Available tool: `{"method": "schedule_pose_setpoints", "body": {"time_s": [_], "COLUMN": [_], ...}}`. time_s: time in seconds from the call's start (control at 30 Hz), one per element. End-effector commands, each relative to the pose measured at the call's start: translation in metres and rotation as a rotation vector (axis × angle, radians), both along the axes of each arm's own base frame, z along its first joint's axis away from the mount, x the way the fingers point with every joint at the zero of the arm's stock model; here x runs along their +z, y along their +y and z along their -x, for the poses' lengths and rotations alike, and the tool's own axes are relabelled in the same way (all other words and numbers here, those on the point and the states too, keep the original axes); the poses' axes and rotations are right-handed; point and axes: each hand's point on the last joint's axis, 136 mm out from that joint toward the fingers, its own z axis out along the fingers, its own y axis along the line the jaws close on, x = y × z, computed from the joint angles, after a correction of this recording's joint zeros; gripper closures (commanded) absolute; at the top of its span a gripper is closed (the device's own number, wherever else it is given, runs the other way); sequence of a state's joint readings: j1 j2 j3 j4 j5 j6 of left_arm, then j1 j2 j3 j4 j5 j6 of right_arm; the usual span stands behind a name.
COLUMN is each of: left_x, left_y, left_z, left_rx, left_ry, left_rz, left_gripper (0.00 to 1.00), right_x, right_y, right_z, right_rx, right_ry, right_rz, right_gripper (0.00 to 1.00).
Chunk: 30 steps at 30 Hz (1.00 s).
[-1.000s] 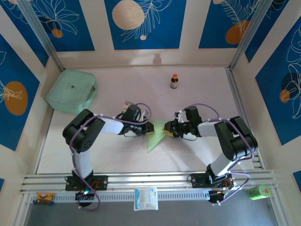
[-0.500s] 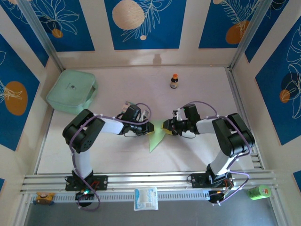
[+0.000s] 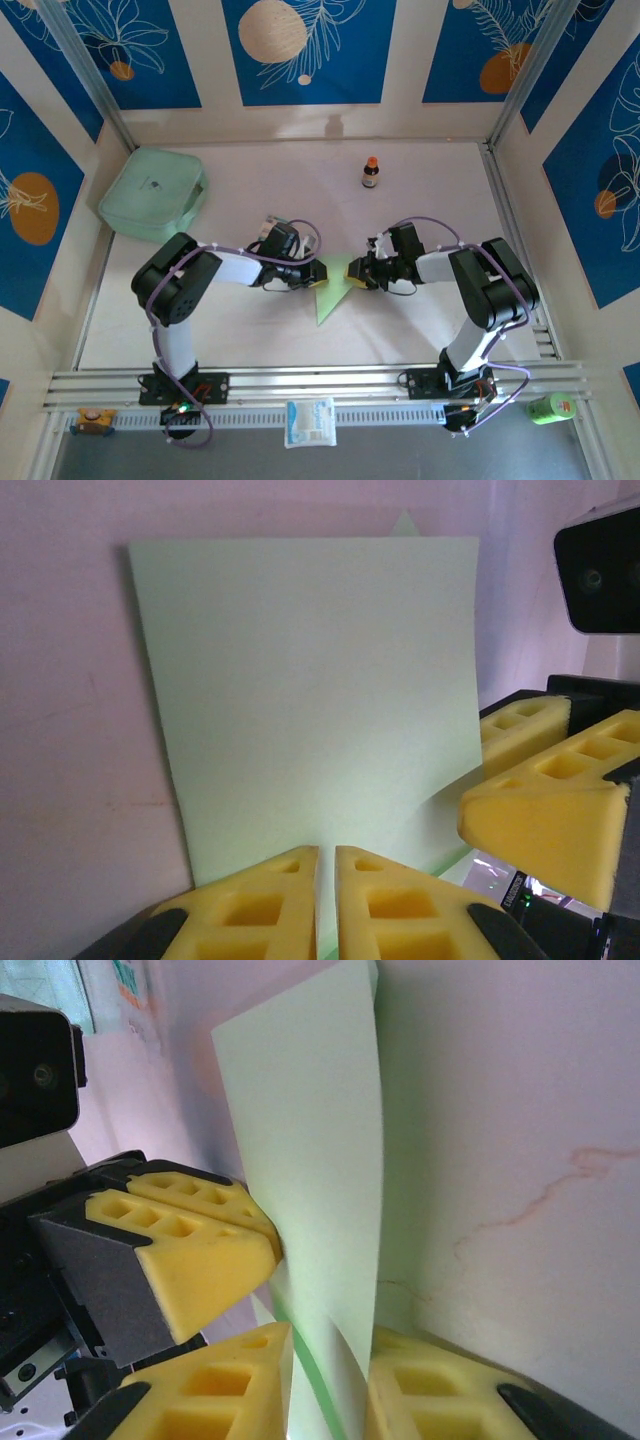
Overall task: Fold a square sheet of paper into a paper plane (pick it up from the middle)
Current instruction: Fold the wing for the fifth time at the center of the table.
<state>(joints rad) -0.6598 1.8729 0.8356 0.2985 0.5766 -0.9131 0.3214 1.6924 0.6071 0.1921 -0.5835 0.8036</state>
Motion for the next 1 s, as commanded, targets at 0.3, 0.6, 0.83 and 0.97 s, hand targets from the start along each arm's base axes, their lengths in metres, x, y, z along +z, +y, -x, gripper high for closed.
{"method": "schedule_pose_setpoints", "body": {"time_s": [0.3, 0.6, 0.83, 0.97], "left_x": [0.06, 0.062, 0.039, 0.029], "left_y": [0.009, 0.015, -0.002, -0.008], "left_z": [-0.002, 0.026, 0.059, 0.065], "left_rx": [-0.024, -0.152, -0.32, -0.385], "left_ry": [-0.155, -0.367, -0.48, -0.532], "left_rz": [-0.032, -0.25, -0.443, -0.544], "left_gripper": [0.62, 0.59, 0.54, 0.52], "right_x": [0.017, 0.01, 0.01, 0.009], "right_y": [0.0, -0.021, -0.024, -0.021], "right_z": [-0.004, -0.002, 0.004, 0.006], "right_rx": [-0.067, -0.327, -0.429, -0.445], "right_ry": [0.017, 0.153, 0.211, 0.233], "right_rz": [-0.016, 0.096, 0.134, 0.138], "right_gripper": [0.93, 0.97, 1.0, 1.0]}}
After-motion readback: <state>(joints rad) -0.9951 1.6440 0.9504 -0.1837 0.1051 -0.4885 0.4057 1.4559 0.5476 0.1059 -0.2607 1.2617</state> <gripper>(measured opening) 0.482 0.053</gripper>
